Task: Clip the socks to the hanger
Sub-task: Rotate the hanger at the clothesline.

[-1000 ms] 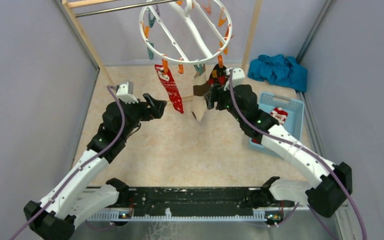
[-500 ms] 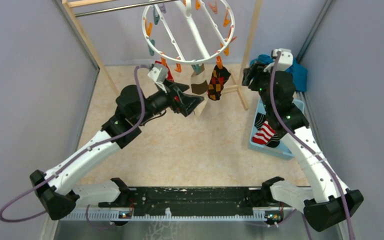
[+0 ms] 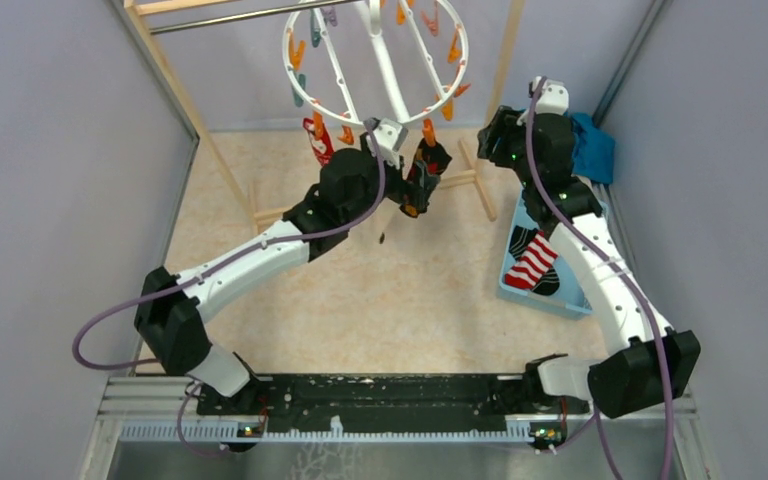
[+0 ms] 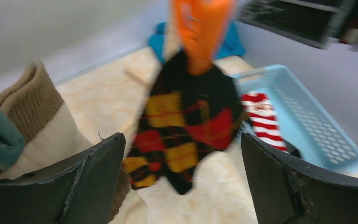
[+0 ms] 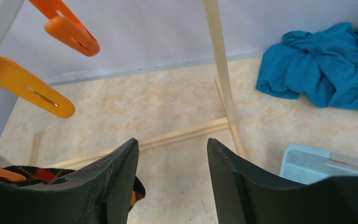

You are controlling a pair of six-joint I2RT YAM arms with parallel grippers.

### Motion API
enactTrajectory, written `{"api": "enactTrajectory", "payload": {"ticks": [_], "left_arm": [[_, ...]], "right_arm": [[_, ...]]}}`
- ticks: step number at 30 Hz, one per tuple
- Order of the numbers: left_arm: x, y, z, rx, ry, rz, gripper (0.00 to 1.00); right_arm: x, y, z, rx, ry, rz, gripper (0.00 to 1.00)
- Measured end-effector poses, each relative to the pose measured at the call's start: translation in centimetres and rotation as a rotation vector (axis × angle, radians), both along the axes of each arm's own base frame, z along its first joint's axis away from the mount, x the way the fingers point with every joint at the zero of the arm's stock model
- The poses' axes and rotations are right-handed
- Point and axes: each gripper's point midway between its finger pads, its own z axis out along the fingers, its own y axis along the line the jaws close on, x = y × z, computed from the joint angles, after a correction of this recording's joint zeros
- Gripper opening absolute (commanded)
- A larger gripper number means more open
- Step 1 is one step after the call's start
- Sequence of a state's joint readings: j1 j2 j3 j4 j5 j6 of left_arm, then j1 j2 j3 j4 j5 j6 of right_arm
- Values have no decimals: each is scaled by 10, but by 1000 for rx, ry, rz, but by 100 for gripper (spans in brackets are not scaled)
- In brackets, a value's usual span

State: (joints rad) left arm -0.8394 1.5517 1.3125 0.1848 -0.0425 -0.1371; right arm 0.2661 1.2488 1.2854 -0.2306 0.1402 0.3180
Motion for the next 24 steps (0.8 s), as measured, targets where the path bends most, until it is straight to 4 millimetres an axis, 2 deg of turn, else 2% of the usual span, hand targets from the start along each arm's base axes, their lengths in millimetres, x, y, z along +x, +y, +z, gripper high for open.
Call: {"api": "enactTrajectory", "payload": {"ticks": [1, 4, 8, 15, 22, 24], "left_arm": [[12, 12, -3, 24, -9, 59, 99], [32, 39, 2, 53, -46, 179, 99], [39, 72, 15, 60, -80, 291, 99], [36, 137, 46, 43, -107, 460, 99], [23, 221, 66, 25, -64, 700, 99], [15, 236, 73, 9, -53, 739, 99]], "right_arm": [[2, 2, -1, 0, 5, 10, 56], [8, 8, 1, 5, 3, 33, 56], [20, 16, 4, 12, -3, 54, 56], [35, 25, 8, 25, -10, 81, 56], [33, 27, 15, 43, -36, 92, 56], [26, 25, 16, 47, -43, 91, 56]]}}
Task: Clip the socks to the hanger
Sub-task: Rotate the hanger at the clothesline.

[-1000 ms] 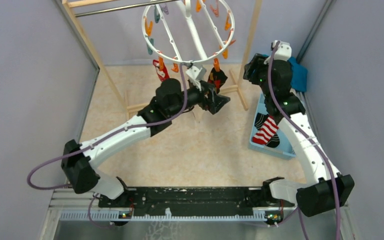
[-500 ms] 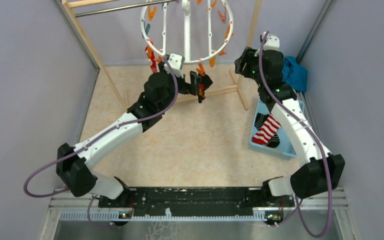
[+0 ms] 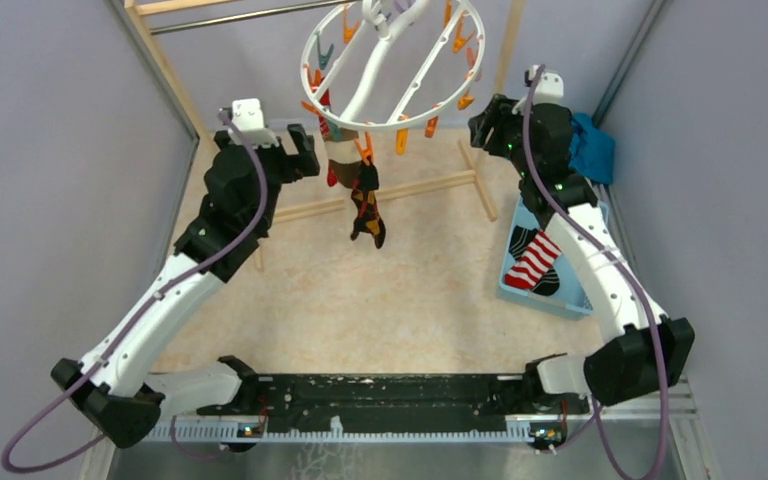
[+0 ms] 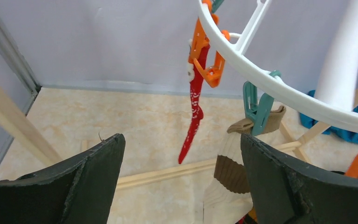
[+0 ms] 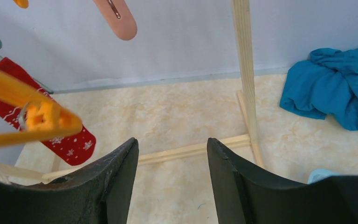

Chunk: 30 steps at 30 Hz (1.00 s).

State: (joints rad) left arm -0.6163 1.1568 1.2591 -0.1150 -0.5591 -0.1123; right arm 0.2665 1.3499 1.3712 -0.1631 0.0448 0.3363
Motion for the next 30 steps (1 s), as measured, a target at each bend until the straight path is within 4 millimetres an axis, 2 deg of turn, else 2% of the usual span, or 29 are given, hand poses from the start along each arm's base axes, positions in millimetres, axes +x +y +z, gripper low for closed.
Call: {"api": "enactTrajectory", "payload": {"ticks": [4, 6, 8, 10, 14, 16, 18, 19, 21, 24, 26, 28, 30], "left_arm": [[-22, 15, 17, -59, -16, 0, 99], [-32, 8, 26, -94, -32, -67, 99], [-44, -13, 35, -135, -49, -177, 99], [-60, -51, 39, -156, -56, -318, 99], [-96, -154, 33, -152, -40, -626, 99], [-104, -203, 16, -124, -12, -729, 99], [-104, -235, -6, -83, 21, -771, 99], [-99, -247, -18, -61, 33, -773, 99], [-82, -260, -39, -11, 43, -731, 99], [-42, -261, -69, 63, 52, -611, 99], [-6, -246, -84, 91, 62, -504, 99], [30, -219, -92, 106, 62, -377, 99], [54, -189, -92, 124, 47, -254, 99]], "right_arm": [[-24, -9, 12, 10, -38, -13, 56], [-29, -10, 25, 20, -73, -13, 56], [-30, -9, 35, 28, -97, -7, 56], [-28, -5, 36, 35, -102, 3, 56], [-17, 5, 19, 27, -65, 18, 56], [-12, 8, 9, 20, -40, 21, 56], [-11, 8, 3, 16, -19, 19, 55], [-11, 8, 1, 18, -13, 16, 54], [-11, 5, 4, 30, -18, 4, 54], [-14, -2, 11, 57, -26, -8, 54], [-18, -7, 18, 67, -42, -17, 54], [-23, -10, 27, 77, -61, -20, 54], [-29, -11, 35, 82, -81, -15, 54]]}}
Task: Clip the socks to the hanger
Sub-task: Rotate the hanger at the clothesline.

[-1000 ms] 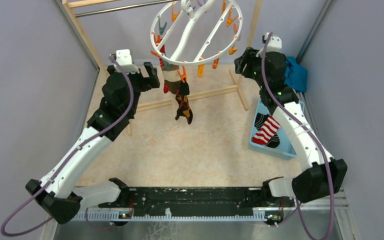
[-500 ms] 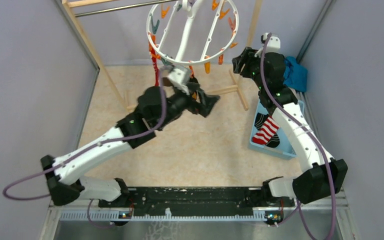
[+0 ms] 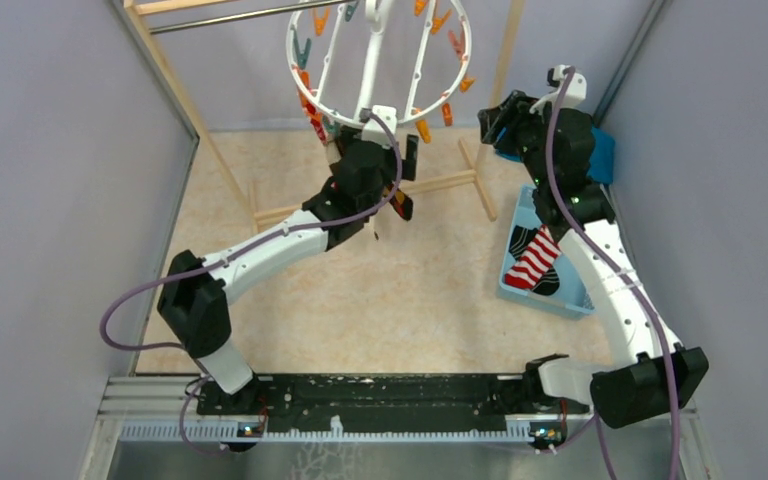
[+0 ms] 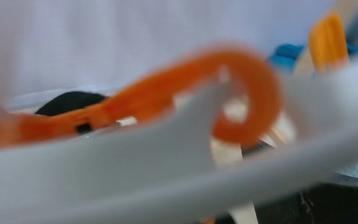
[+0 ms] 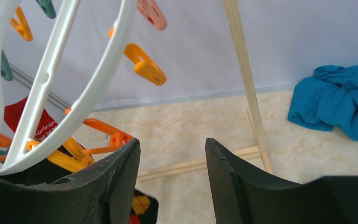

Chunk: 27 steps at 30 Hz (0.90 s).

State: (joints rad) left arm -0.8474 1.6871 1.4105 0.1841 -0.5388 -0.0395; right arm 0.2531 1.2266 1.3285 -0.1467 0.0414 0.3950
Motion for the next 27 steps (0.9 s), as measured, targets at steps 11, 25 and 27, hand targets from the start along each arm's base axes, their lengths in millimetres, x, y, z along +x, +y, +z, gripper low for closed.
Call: {"api": "enactTrajectory", "payload": {"ticks": [11, 25, 27], "left_arm": [[-21, 128, 66, -79, -140, 321, 99], [-43, 255, 102, -187, -148, 551, 99], [-45, 244, 101, -212, -129, 484, 99]], "right_arm": [[7, 9, -10, 18, 13, 35, 54], [13, 26, -15, 51, 20, 111, 54], [12, 28, -13, 46, 12, 122, 54]]}}
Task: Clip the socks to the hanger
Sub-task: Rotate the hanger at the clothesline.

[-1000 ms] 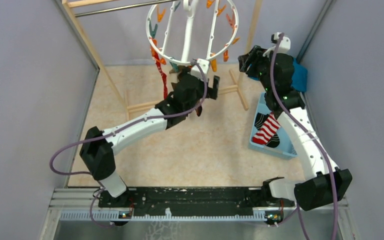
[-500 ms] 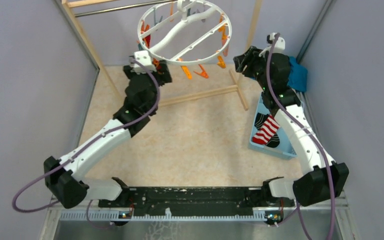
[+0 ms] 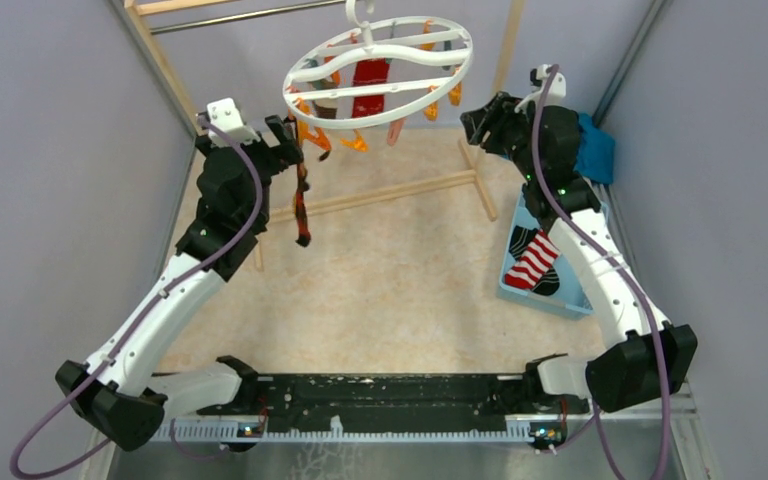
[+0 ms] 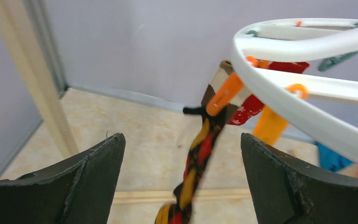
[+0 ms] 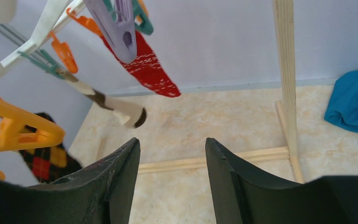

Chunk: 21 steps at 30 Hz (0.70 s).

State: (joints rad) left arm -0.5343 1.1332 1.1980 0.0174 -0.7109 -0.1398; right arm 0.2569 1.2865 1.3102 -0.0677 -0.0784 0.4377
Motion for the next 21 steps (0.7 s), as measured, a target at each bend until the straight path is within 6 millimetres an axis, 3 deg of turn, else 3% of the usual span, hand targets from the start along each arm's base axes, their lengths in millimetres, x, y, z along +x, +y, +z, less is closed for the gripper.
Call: {"api": "enactTrajectory", "payload": {"ticks": [5, 11, 21], "left_arm": [[-14, -31, 7, -62, -36, -202, 98], [-36, -63, 19, -110, -98, -424, 99], [-67, -123, -1, -64, -186, -806, 99]], "right_arm": [[-4, 10, 1, -15, -6, 30, 54], [-7, 37, 15, -24, -39, 92, 54], [-10, 56, 26, -15, -71, 147, 54]]}}
